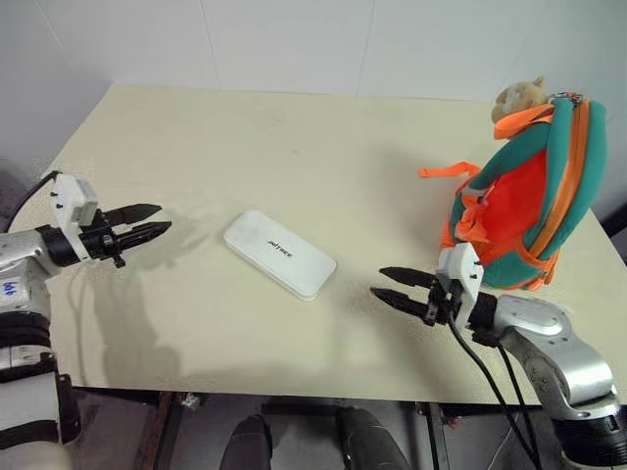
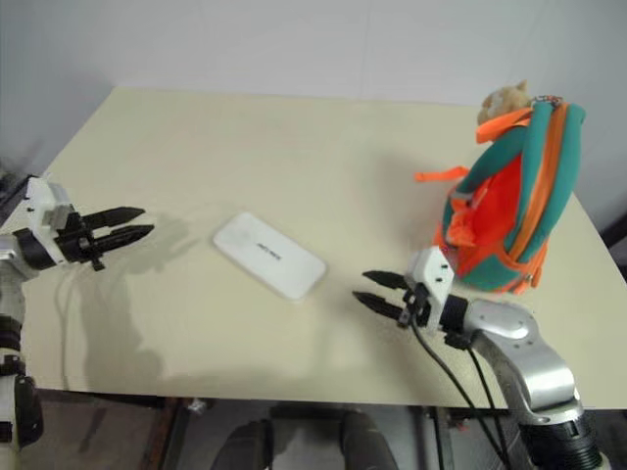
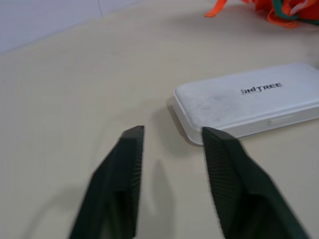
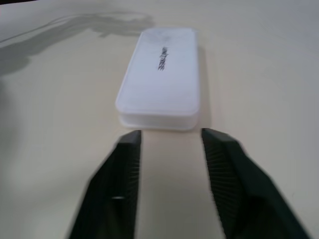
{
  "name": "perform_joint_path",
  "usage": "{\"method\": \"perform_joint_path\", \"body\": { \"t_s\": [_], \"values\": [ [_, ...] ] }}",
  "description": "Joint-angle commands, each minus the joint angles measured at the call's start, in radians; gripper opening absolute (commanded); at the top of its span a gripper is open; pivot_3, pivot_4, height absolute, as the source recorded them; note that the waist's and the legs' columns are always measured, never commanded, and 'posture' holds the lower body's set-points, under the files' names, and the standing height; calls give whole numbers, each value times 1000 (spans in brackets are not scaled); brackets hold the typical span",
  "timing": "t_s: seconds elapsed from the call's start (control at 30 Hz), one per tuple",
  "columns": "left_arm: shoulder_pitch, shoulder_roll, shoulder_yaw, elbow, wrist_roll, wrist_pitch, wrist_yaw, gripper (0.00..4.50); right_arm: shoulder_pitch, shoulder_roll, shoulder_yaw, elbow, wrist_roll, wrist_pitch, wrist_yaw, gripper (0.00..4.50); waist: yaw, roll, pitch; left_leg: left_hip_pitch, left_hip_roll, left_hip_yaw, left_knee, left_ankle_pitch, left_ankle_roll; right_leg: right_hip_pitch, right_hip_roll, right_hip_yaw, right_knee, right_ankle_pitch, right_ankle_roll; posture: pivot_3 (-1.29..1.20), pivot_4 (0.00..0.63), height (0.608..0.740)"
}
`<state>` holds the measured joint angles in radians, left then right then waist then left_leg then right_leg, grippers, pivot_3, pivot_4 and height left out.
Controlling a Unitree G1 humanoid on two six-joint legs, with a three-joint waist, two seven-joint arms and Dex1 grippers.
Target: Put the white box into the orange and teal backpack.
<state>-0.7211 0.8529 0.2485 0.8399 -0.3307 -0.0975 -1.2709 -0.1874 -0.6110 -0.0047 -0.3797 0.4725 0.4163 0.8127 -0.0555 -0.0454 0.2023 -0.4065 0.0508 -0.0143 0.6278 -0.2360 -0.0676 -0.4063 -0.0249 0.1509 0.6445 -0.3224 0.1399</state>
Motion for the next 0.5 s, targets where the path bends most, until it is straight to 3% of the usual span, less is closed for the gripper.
{"method": "perform_joint_path", "body": {
  "t_s": [0.03, 0.1, 0.13, 0.5],
  "values": [
    [-78, -13, -30, 90, 46, -72, -22, 764, -17, 21, 36, -17, -87, -9, -81, 803, 1, 0, 0, 0, 0, 0, 0, 0, 0, 0, 0, 0, 0, 0, 0, 0, 150, 740],
    [-134, -41, -46, 160, 66, -65, -4, 141, -31, 43, 66, -4, -143, 6, -140, 114, 1, 0, 0, 0, 0, 0, 0, 0, 0, 0, 0, 0, 0, 0, 0, 0, 150, 740],
    [-159, -54, -56, 196, 82, -68, 7, 38, -34, 55, 81, -2, -162, 16, -160, 20, 1, 0, 0, -1, 0, 0, 0, 0, 0, -1, 0, 0, 0, 0, 0, 0, 150, 740],
    [-298, -175, -121, 405, 226, -102, 182, 38, -57, 147, 183, 18, -310, 66, -281, 20, 0, 0, 0, -3, 0, 0, -1, 0, 0, -4, 0, 0, 1, 0, 1, 0, 150, 740]
  ]
}}
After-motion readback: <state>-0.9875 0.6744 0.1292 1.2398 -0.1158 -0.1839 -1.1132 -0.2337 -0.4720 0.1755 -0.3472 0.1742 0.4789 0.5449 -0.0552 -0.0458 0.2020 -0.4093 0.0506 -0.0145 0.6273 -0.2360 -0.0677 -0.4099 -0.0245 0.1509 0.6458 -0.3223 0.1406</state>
